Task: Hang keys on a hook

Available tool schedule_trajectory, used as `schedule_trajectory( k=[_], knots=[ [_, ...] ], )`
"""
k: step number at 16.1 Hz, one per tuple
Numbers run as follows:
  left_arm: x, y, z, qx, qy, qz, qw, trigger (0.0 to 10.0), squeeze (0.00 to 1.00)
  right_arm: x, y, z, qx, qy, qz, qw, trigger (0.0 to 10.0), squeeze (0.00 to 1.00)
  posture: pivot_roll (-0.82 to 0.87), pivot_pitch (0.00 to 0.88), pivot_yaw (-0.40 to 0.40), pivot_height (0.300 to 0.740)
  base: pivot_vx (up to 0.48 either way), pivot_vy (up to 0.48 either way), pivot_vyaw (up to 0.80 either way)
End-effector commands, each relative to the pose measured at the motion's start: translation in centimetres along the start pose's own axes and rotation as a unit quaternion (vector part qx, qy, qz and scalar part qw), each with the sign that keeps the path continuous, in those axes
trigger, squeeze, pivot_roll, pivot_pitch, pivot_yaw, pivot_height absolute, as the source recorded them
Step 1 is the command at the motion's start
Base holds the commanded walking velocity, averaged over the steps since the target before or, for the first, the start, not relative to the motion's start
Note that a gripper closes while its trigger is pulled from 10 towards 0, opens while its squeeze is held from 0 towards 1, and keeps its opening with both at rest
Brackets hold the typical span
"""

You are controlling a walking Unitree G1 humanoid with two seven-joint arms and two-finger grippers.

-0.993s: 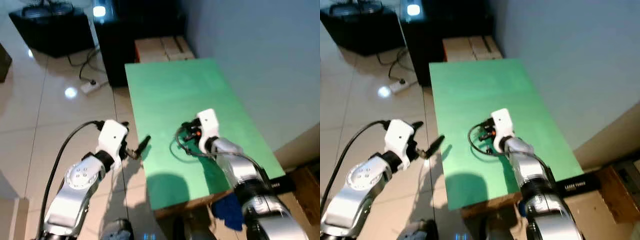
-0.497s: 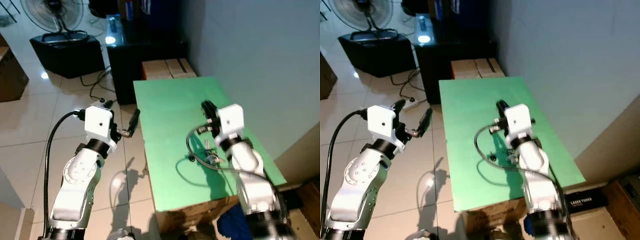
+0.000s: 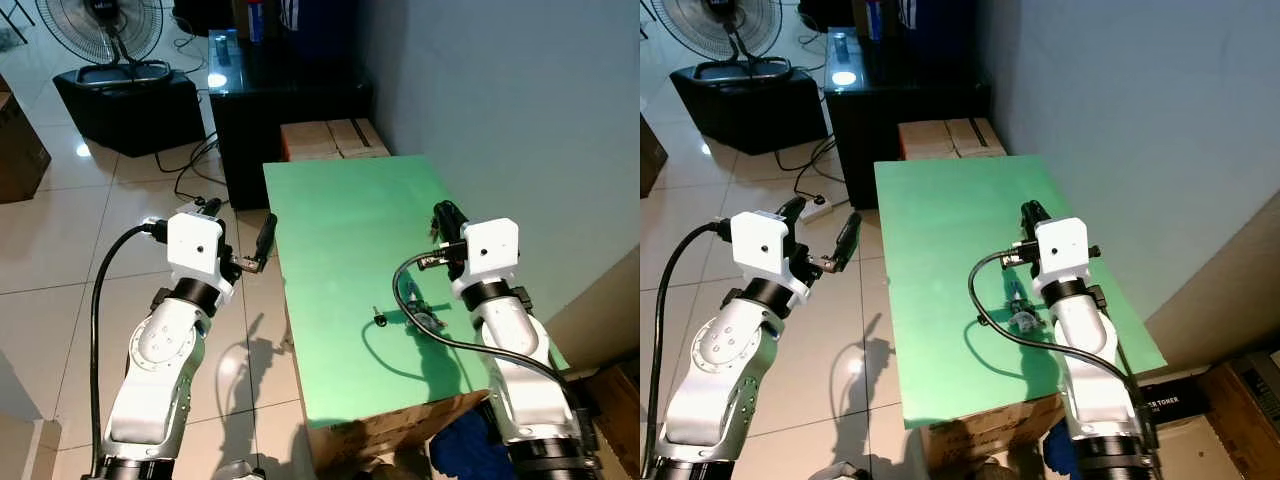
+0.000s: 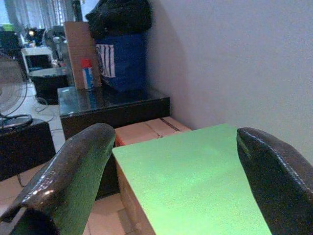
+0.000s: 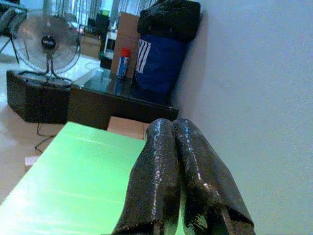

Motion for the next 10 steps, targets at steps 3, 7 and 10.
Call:
schedule_trajectory(
  k=[3,7,10],
  knots=[
    [-0.4,0.3,0.2,0.009,-0.007,0.0,1.0,10.0,0.0,1.4,-0.3,0.0,0.027,0.024,-0.009,0.999,10.0,0.0,-0.11,0.0,-0.044,0.74,0.0,0.0,0.8],
    [-1.2,0.3,-0.6,-0.005,-0.027,0.025,0.999,10.0,0.0,2.5,-2.0,-0.2,0.081,0.033,0.142,0.986,10.0,0.0,-0.11,0.0,-0.042,0.74,0.0,0.0,0.8],
    [-1.3,0.4,-0.5,-0.003,-0.028,0.026,0.999,10.0,0.0,3.3,-3.3,-0.9,0.144,0.046,0.157,0.976,10.0,0.0,-0.11,0.0,-0.044,0.74,0.0,0.0,0.8]
  ],
)
Point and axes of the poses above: a point about 5 cm out from each wrist's last joint towards the gripper, its own z axis pointing out of the wrist towards the gripper, its own x axis along the axis of the wrist's last joint, y = z × x, the point moved 4 cm from there along z, pointing out of the wrist towards the gripper, and after that the axes turned 6 degrees about -z, right-handed, at the moved point
